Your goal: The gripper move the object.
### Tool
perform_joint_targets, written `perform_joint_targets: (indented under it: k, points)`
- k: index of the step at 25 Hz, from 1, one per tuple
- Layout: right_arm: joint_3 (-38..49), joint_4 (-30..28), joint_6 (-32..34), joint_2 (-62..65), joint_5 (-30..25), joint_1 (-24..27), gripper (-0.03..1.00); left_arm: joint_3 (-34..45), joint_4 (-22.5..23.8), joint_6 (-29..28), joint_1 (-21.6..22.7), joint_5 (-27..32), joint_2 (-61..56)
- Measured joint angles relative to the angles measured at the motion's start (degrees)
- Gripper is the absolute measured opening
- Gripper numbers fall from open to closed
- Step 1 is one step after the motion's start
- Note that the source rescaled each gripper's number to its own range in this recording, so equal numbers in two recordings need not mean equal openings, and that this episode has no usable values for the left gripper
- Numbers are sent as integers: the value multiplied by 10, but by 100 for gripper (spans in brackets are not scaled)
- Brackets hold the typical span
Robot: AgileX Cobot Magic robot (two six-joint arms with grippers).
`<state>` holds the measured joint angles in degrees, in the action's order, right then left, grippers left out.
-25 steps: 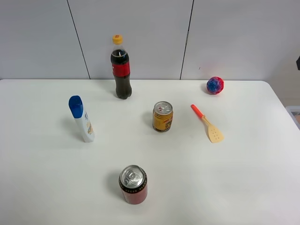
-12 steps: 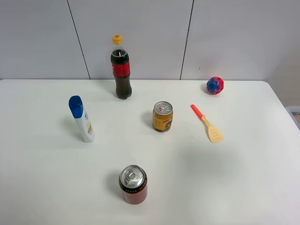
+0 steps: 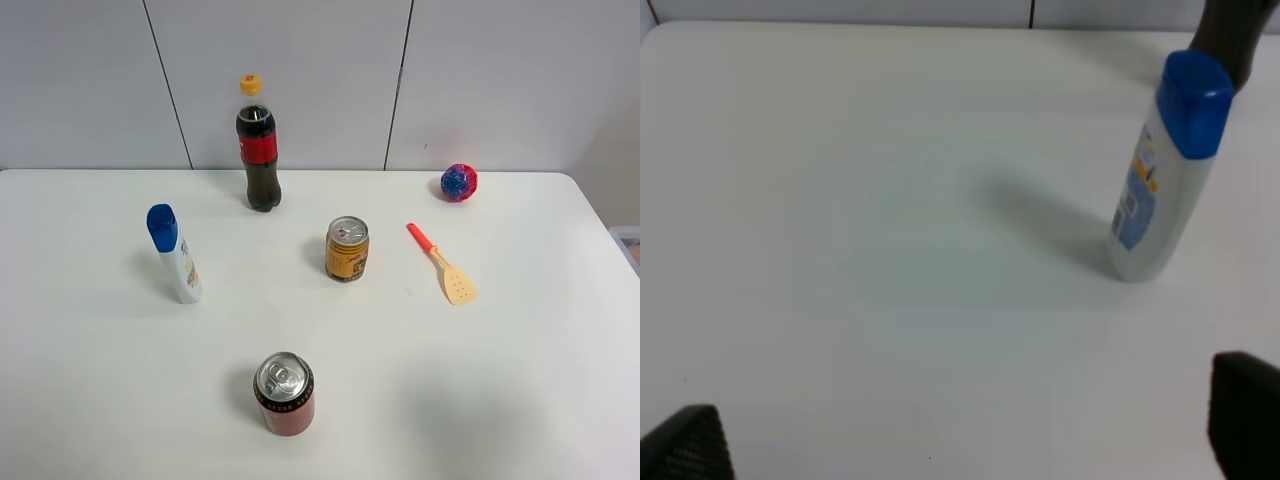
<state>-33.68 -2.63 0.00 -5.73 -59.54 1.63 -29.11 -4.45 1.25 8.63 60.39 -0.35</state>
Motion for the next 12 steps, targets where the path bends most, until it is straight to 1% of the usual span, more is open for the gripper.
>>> perform_joint_targets:
  k: [3,9,12]
  points:
    - [16,0,0,25,0,0,100,0,0,0,0,0,0]
    - [50,15,0,26,-10,0,100,0,0,0,0,0,0]
    - [53,15,0,26,-13,0,100,0,0,0,0,0,0]
